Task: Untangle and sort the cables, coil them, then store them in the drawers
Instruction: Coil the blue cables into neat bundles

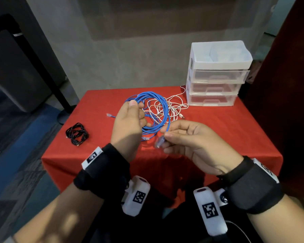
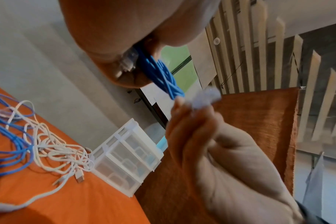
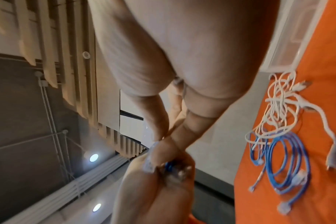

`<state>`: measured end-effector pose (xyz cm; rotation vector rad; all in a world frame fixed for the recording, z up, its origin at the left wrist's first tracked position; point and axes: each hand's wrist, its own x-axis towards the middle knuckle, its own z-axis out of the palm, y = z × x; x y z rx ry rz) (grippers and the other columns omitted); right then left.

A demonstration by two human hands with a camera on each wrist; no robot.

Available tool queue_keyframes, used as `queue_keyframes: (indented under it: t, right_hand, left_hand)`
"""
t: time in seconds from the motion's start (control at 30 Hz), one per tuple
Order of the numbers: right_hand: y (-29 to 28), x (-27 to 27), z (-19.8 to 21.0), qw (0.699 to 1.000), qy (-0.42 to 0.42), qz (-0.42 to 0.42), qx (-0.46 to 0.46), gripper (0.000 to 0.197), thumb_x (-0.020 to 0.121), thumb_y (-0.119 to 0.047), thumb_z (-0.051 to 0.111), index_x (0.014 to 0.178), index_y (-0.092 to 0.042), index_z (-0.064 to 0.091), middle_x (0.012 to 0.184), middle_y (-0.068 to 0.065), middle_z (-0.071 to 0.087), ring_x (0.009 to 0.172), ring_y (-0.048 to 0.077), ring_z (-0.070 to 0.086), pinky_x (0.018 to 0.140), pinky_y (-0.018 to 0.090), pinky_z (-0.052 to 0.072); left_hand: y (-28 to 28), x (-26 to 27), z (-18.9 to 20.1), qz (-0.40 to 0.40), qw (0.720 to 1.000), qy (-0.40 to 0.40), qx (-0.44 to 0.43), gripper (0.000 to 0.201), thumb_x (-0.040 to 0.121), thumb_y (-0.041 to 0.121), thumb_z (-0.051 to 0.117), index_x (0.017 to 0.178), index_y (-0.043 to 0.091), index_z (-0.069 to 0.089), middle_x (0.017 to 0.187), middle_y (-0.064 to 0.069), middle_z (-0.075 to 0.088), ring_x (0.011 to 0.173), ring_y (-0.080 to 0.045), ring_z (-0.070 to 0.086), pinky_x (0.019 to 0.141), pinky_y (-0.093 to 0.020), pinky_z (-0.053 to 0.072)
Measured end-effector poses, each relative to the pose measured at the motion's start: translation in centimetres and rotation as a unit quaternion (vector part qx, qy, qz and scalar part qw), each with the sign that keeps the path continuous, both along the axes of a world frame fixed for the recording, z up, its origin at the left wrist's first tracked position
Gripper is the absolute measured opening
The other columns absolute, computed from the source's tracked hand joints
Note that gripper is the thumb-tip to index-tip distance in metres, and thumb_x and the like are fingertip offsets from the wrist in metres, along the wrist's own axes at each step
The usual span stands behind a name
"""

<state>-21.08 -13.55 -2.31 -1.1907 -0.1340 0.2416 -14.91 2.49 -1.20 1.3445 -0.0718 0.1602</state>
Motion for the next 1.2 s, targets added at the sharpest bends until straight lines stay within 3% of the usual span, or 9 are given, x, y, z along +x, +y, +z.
queue_keyframes:
  t: [0.07,0.2,0.43,0.57,0.7,0.77,0.9,1.0,1.2]
  right_hand:
    - [0.5,0.1,0.2,0.999,0.001,-0.032,0.015,0.01,0.087,0.002,0.065,0.097,0.004,0.063,0.081,0.017,0.073,0.066,0.018,0.07,0.063,0.026,0.06]
    - [0.9,0.7,0.0,0.995,-0.007,-0.103,0.01,0.022,0.088,0.003,0.068,0.108,0.006,0.061,0.08,0.017,0.07,0.064,0.017,0.071,0.06,0.026,0.059]
    - [0.6,0.9,-0.6,0.986,-0.045,-0.156,-0.045,0.022,0.09,0.003,0.069,0.106,0.013,0.057,0.083,0.026,0.066,0.063,0.02,0.07,0.061,0.029,0.06]
    - [0.3,0.6,-0.5,0.986,-0.051,-0.135,-0.082,0.017,0.091,0.003,0.068,0.101,0.011,0.058,0.076,0.018,0.068,0.061,0.022,0.068,0.059,0.031,0.06]
    - [0.3,0.0,0.1,0.997,0.002,-0.076,0.003,0.017,0.084,-0.005,0.069,0.097,0.0,0.06,0.08,0.017,0.07,0.061,0.02,0.069,0.057,0.026,0.058]
    - [0.4,0.0,0.1,0.996,0.023,-0.077,0.048,0.017,0.085,-0.006,0.067,0.1,-0.001,0.059,0.081,0.016,0.071,0.063,0.018,0.071,0.057,0.025,0.058]
    - [0.8,0.2,-0.4,0.988,0.018,-0.143,0.058,0.01,0.092,-0.005,0.066,0.092,-0.009,0.057,0.076,0.015,0.069,0.057,0.017,0.067,0.052,0.026,0.057]
    - [1.0,0.5,-0.9,0.979,-0.037,-0.199,-0.024,0.016,0.093,-0.012,0.07,0.097,-0.009,0.055,0.072,0.017,0.06,0.052,0.016,0.058,0.047,0.028,0.051]
    - [1.6,0.9,-0.8,0.983,-0.073,-0.166,-0.031,0.004,0.095,-0.016,0.069,0.098,-0.018,0.066,0.095,0.019,0.066,0.073,0.017,0.06,0.053,0.028,0.05]
  left_hand:
    - [-0.6,-0.2,-0.2,0.008,1.0,-0.013,-0.003,0.031,0.111,0.022,0.03,0.092,0.013,0.053,0.057,0.013,0.04,0.048,-0.003,0.032,0.061,-0.029,0.037]
    - [-1.0,-0.4,-0.1,0.008,1.0,-0.015,-0.024,0.031,0.111,0.023,0.03,0.091,0.013,0.052,0.062,0.008,0.041,0.052,-0.007,0.036,0.06,-0.026,0.035]
    - [-1.1,-0.4,-0.7,-0.033,0.993,0.045,-0.102,0.029,0.111,0.02,0.032,0.09,0.012,0.05,0.058,0.007,0.046,0.051,-0.011,0.045,0.055,-0.026,0.037]
    - [-1.4,-0.6,-0.9,-0.008,0.999,0.01,-0.045,0.029,0.111,0.021,0.031,0.09,0.013,0.05,0.06,0.008,0.046,0.052,-0.009,0.044,0.054,-0.025,0.036]
    - [-2.0,-0.9,-0.9,0.037,0.998,-0.054,0.021,0.028,0.111,0.019,0.03,0.092,0.012,0.049,0.068,0.006,0.045,0.056,-0.008,0.042,0.054,-0.02,0.039]
    - [-2.3,-0.9,-1.0,0.029,0.998,-0.053,0.016,0.028,0.111,0.02,0.029,0.092,0.013,0.049,0.065,0.009,0.046,0.055,-0.008,0.043,0.055,-0.025,0.039]
    - [-2.7,-1.2,-1.2,0.003,1.0,-0.022,-0.009,0.027,0.111,0.018,0.029,0.092,0.013,0.048,0.065,0.006,0.045,0.055,-0.01,0.046,0.057,-0.028,0.039]
    - [-2.8,-1.4,-1.0,-0.004,0.998,0.033,-0.049,0.029,0.11,0.017,0.031,0.087,0.015,0.048,0.059,0.009,0.048,0.052,-0.009,0.046,0.054,-0.028,0.036]
    - [-2.8,-1.9,-0.6,-0.032,0.983,0.124,-0.133,0.033,0.107,0.016,0.036,0.077,0.015,0.05,0.059,0.002,0.053,0.052,-0.015,0.052,0.057,-0.029,0.044]
